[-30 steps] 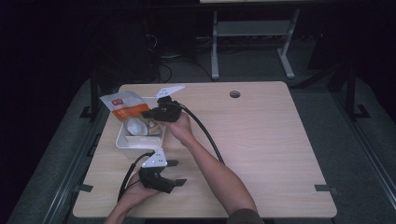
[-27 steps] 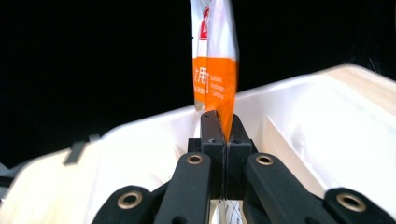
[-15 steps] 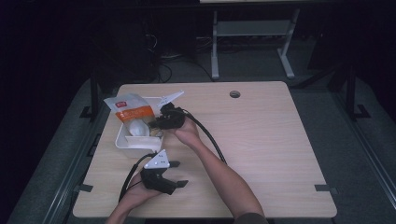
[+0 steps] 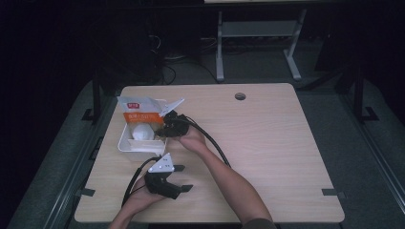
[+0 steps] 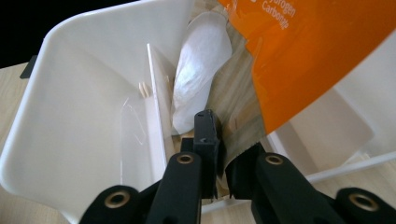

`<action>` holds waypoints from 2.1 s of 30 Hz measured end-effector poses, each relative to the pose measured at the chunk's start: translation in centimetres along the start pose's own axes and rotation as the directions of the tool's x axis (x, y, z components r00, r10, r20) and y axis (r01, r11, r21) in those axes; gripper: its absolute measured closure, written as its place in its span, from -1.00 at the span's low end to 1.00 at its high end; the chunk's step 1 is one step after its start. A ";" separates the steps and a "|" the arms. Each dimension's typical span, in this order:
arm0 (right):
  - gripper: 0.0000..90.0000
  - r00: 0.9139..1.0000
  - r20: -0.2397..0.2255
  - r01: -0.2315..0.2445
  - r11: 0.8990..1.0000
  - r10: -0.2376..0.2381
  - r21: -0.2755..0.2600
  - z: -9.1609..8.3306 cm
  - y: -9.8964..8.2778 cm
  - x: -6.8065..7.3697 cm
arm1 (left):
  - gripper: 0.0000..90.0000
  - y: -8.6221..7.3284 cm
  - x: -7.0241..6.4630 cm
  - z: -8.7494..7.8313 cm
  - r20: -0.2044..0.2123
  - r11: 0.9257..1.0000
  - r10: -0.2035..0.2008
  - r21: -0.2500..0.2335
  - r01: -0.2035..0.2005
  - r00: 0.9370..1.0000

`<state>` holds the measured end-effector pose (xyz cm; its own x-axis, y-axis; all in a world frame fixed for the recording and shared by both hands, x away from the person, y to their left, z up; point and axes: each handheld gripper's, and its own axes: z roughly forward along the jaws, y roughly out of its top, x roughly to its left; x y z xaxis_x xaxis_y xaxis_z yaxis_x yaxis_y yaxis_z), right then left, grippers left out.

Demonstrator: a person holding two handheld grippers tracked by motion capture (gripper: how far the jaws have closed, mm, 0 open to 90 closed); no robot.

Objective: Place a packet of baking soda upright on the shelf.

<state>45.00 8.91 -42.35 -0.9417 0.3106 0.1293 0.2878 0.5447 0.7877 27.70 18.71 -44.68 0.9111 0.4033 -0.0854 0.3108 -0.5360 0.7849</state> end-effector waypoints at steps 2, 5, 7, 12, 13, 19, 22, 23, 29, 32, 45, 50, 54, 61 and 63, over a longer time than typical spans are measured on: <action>0.71 1.000 0.005 -0.001 1.000 0.001 -0.001 -0.2 0.2 0.0 | -0.47 0.0 0.0 0.0 0.000 1.000 -0.001 -0.002 0.001 1.000; 0.70 1.000 -0.003 -0.027 0.998 0.027 -0.054 -0.8 0.7 -0.3 | -0.47 0.0 0.0 0.0 0.001 1.000 -0.003 -0.003 0.003 1.000; 0.80 1.000 0.000 -0.031 0.998 0.031 -0.062 -1.1 0.9 -0.3 | -0.47 0.0 0.0 0.0 0.001 1.000 -0.003 -0.001 0.003 1.000; 0.98 0.998 -0.024 -0.054 0.997 0.053 -0.051 -0.9 0.7 -0.6 | -0.47 0.0 0.0 0.0 0.000 1.000 -0.004 -0.003 0.004 1.000; 0.98 0.998 -0.023 -0.053 0.997 0.052 -0.049 -0.9 0.6 -0.6 | -0.47 0.0 0.0 0.0 0.000 1.000 -0.004 -0.003 0.004 1.000; 0.98 0.998 -0.021 -0.059 0.998 0.059 -0.028 -0.8 0.2 -0.9 | -0.47 0.0 0.0 0.1 -0.001 1.000 -0.002 0.000 0.002 1.000; 0.95 0.998 -0.018 -0.059 0.998 0.059 -0.029 -0.9 0.4 -0.9 | -0.48 0.0 0.0 0.1 -0.002 1.000 -0.004 0.000 0.004 1.000; 0.91 0.998 -0.019 -0.062 0.998 0.062 -0.033 -0.9 0.4 -0.9 | -0.48 0.0 0.0 0.1 -0.002 1.000 -0.004 -0.001 0.004 1.000; 0.80 0.995 -0.040 -0.093 0.993 0.090 -0.079 -1.8 0.6 -1.1 | -0.48 0.1 0.1 0.2 0.000 1.000 -0.004 0.004 0.004 1.000; 0.77 0.995 -0.043 -0.093 0.993 0.090 -0.079 -2.0 0.6 -1.1 | -0.49 0.1 0.1 0.2 -0.001 1.000 -0.002 0.005 0.002 1.000; 0.52 0.993 -0.049 -0.109 0.989 0.105 -0.096 -4.1 0.5 -1.4 | -0.50 0.2 0.0 0.5 -0.005 1.000 -0.005 0.011 0.005 1.000; 0.42 0.992 -0.053 -0.118 0.988 0.113 -0.098 -5.4 0.1 -1.7 | -0.51 0.2 0.0 0.5 -0.010 1.000 -0.005 0.010 0.006 1.000; 0.35 0.991 -0.046 -0.126 0.987 0.122 -0.095 -6.8 -0.4 -1.9 | -0.51 0.2 0.1 0.5 -0.012 1.000 -0.008 0.012 0.009 1.000; 0.29 0.990 -0.035 -0.137 0.985 0.134 -0.101 -8.6 -1.1 -2.2 | -0.52 0.2 0.1 0.5 -0.016 1.000 -0.016 0.013 0.016 1.000; 0.25 0.989 -0.039 -0.147 0.983 0.144 -0.108 -9.2 -1.4 -2.4 | -0.52 0.2 0.1 0.5 -0.016 1.000 -0.015 0.012 0.015 1.000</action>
<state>45.26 0.28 -38.19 -0.8966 0.3548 0.2649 0.4030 0.4059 0.8202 27.96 18.27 -44.85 0.9019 0.4229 -0.0878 0.3281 -0.5388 0.7759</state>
